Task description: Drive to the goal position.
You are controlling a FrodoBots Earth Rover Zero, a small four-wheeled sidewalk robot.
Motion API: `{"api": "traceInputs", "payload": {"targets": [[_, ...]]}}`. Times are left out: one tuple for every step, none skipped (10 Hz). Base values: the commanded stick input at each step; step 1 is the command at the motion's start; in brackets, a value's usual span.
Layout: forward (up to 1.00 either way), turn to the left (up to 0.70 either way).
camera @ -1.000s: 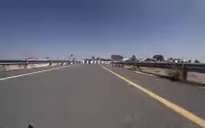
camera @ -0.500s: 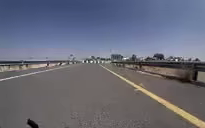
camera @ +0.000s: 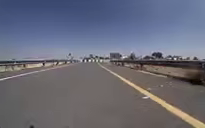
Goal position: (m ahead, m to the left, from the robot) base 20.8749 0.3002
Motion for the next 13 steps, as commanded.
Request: {"api": "traceInputs", "payload": {"targets": [[1.0,0.27],[1.0,0.27],[1.0,0.0],[1.0,0.0],[1.0,0.0],[1.0,0.0],[1.0,0.0],[1.0,0.0],[1.0,0.0],[1.0,0.0],[1.0,0.0],[1.0,0.0],[1.0,0.0]]}}
